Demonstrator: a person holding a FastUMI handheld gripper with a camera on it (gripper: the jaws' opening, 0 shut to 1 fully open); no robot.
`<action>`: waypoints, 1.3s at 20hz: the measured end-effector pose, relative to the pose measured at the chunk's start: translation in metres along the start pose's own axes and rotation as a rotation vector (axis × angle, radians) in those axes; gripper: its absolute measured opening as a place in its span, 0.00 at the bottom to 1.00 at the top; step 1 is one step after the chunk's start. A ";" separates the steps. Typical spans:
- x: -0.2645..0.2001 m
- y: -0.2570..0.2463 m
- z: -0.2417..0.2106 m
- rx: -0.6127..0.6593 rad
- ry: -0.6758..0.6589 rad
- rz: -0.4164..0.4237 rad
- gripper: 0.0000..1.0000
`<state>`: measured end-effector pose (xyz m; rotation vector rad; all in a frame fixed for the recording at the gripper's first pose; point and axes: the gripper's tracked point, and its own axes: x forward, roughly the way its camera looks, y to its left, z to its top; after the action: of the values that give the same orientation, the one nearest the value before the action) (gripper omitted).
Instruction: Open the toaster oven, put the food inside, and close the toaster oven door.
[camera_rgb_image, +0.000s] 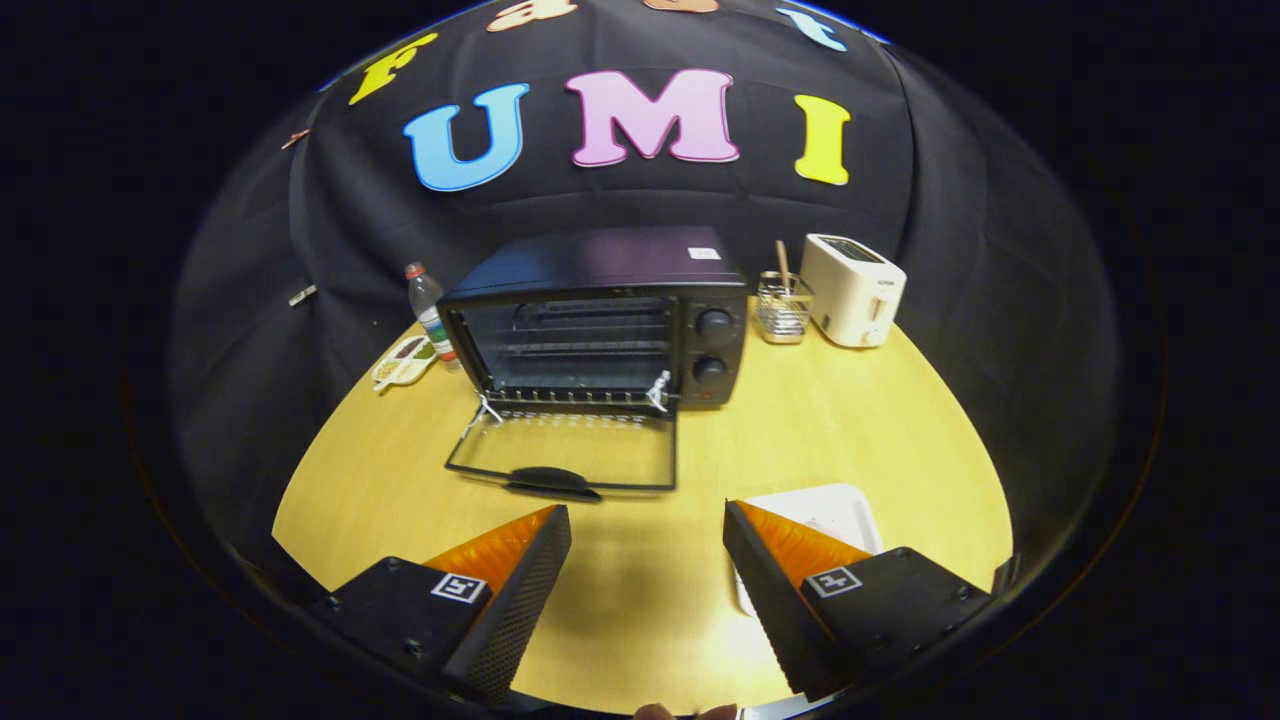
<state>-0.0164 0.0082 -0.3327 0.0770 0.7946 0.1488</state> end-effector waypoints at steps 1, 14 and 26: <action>-0.004 -0.018 -0.003 -0.001 0.030 -0.005 0.99; 0.060 -0.183 -0.058 0.101 0.545 0.030 0.99; 0.124 -0.204 -0.120 0.046 0.737 0.074 0.33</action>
<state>0.0048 -0.1713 -0.5288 0.0967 1.5314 0.2334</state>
